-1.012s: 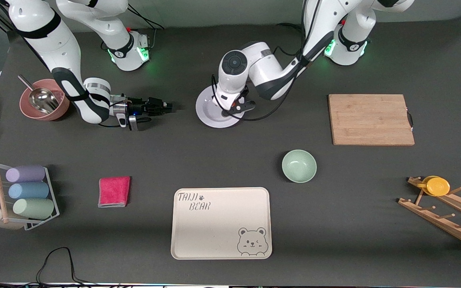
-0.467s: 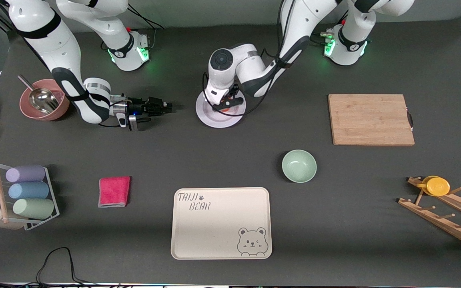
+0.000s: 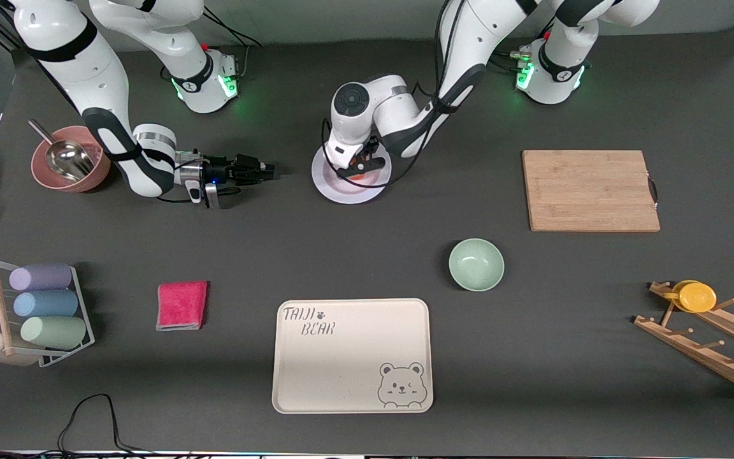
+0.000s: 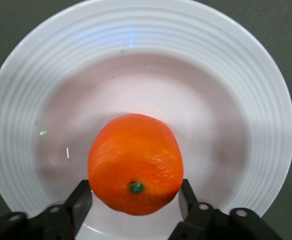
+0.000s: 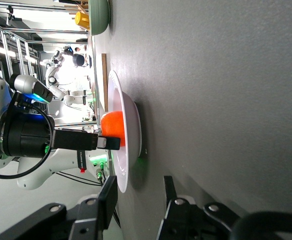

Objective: Place orange and plate with both arms
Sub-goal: 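Open the left gripper and withdraw it while the right gripper grips the plate rim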

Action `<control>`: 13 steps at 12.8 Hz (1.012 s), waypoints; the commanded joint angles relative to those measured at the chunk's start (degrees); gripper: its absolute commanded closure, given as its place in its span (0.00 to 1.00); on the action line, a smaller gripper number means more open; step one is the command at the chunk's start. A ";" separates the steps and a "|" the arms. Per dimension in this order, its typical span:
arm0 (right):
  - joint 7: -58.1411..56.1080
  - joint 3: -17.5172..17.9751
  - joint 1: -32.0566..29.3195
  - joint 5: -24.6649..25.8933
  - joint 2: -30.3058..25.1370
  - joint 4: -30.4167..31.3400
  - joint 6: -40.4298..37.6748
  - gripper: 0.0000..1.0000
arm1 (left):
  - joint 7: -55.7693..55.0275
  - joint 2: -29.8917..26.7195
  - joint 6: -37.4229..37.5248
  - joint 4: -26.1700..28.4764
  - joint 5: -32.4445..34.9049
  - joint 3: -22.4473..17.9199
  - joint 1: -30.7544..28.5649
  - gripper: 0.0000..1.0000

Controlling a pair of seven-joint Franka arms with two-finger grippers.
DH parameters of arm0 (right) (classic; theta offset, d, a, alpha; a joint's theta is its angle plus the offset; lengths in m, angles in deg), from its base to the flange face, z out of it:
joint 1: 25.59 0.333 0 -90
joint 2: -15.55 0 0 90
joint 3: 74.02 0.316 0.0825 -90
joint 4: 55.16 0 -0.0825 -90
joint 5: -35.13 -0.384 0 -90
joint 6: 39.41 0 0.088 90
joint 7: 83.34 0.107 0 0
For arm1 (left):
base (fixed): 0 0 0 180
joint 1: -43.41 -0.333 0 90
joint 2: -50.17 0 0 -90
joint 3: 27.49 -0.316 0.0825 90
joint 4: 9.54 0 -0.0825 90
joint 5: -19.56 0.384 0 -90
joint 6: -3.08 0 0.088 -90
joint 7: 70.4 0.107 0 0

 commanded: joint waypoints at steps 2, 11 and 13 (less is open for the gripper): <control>-2.11 -0.19 0.00 -1.49 1.58 -0.46 -0.69 0.56 | -1.57 0.16 0.87 -1.85 1.00 -0.82 1.09 0.00; -2.37 -0.10 3.50 -5.61 2.11 -0.63 -0.61 0.56 | 14.47 -17.04 23.16 -1.67 0.39 -0.29 -16.00 0.00; -2.46 -0.10 6.31 -8.25 2.11 -0.90 -0.61 0.56 | 27.11 -22.31 28.62 -1.67 -4.07 -0.55 -23.48 0.00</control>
